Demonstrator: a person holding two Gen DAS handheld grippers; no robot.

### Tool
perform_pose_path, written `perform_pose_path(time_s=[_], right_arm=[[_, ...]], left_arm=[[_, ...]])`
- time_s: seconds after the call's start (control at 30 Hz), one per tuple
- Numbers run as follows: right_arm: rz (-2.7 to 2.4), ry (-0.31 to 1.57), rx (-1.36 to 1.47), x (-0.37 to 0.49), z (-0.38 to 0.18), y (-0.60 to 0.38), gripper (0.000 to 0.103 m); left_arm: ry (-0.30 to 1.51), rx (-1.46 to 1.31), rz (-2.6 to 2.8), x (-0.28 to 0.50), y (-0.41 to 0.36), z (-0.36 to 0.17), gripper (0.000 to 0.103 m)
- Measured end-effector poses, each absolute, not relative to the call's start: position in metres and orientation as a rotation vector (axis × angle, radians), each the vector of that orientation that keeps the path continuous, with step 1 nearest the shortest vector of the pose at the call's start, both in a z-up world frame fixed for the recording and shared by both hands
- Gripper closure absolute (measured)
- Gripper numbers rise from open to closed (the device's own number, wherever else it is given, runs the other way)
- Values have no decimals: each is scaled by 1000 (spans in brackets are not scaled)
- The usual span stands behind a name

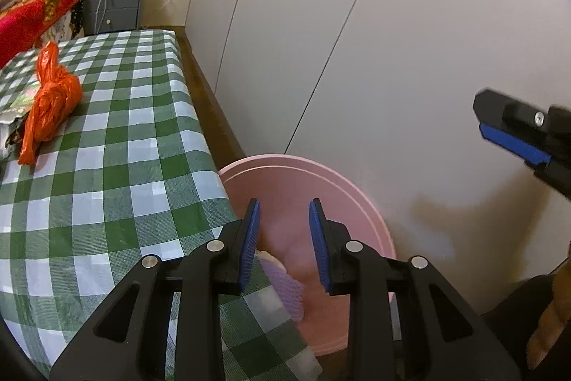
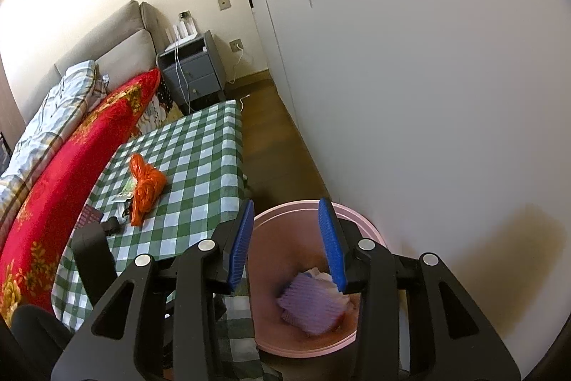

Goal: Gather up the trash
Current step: 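Open both tools over the pink bin, dropping the net and blue bag, then grasp the orange plastic bag with the right tool while the left grasps the black strip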

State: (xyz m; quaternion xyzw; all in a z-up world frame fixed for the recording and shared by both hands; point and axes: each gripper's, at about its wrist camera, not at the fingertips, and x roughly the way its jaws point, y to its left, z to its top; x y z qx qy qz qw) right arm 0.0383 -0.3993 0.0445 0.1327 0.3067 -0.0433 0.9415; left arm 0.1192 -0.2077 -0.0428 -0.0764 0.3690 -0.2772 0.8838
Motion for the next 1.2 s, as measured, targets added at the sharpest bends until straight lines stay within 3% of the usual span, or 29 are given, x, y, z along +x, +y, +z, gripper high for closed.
perform_pose_path(time_s=[0.43, 0.57, 0.73, 0.9, 1.2], right_arm=[[-75, 584, 252, 31, 50, -389, 64], [-65, 568, 254, 31, 50, -384, 64], [-38, 547, 255, 36, 49, -374, 64], [39, 533, 247, 55, 44, -350, 76], [230, 543, 192, 102, 20, -272, 78]], left_arm=[[689, -179, -510, 111, -165, -25, 74], [658, -224, -421, 115, -128, -20, 85], [632, -241, -325, 116, -93, -18, 91], [604, -248, -218, 118, -62, -18, 91], [583, -295, -36, 125, -7, -21, 91]])
